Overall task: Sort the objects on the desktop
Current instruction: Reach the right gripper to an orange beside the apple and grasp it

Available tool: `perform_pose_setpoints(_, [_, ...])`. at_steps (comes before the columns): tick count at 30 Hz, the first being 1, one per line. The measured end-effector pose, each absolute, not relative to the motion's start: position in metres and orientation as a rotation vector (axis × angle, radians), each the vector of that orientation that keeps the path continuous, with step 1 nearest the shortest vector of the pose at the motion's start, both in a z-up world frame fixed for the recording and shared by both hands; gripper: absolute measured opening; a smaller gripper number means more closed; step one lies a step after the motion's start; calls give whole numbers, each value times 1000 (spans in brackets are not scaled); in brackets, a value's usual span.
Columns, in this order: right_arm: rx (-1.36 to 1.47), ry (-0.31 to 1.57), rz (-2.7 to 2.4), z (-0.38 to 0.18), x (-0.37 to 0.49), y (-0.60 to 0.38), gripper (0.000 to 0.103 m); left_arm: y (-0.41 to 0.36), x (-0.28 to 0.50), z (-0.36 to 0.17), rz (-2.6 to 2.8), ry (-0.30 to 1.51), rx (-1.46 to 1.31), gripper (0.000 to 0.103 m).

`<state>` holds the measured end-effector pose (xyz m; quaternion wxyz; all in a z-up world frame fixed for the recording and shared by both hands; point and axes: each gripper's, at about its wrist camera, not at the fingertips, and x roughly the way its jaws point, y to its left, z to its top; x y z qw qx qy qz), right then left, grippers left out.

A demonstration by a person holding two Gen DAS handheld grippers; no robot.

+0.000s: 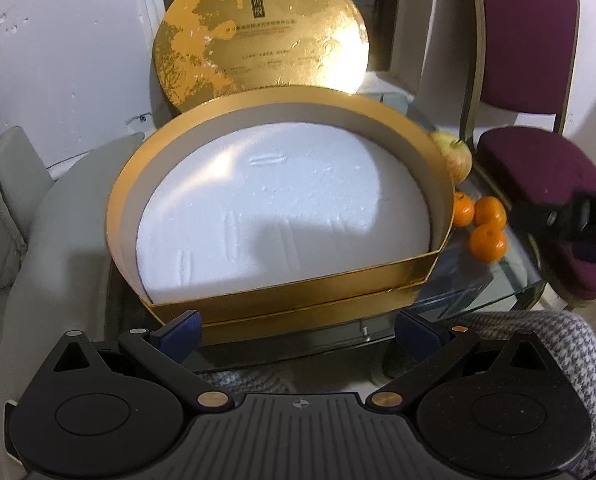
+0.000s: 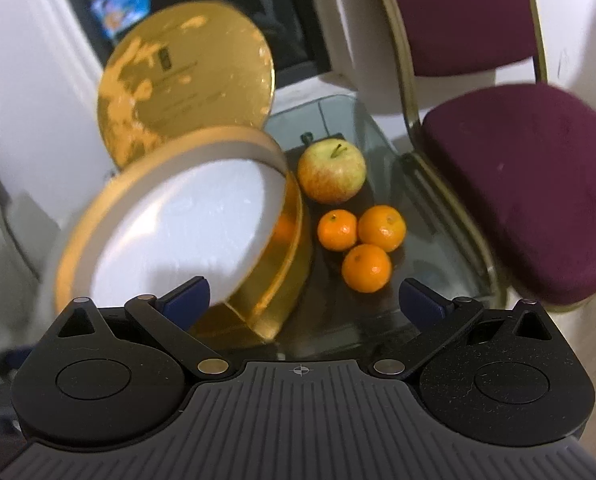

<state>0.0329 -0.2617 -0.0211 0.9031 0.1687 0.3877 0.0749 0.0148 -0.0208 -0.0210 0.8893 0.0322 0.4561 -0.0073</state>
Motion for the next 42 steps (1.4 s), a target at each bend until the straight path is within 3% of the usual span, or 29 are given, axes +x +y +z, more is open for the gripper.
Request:
perform_pose_setpoints(5, [396,771,137,-28,39,-273,103,-17,23,-24,-22,1018,-6,102])
perform_pose_setpoints(17, [313,803,29,-52,59,-274,102,-11,35,-28,53,976,-9,101])
perform_pose_setpoints(27, [181,866,18,-83,90,-268,71,-17,48,-41,-7,941,-15,101])
perform_pose_setpoints(37, [169,946,14,-106,116,-267,65,-20,61,-48,34,985,19,101])
perform_pose_setpoints(42, [183,968,12,-107,122,-261,52,-22,61,-50,19,983,26,101])
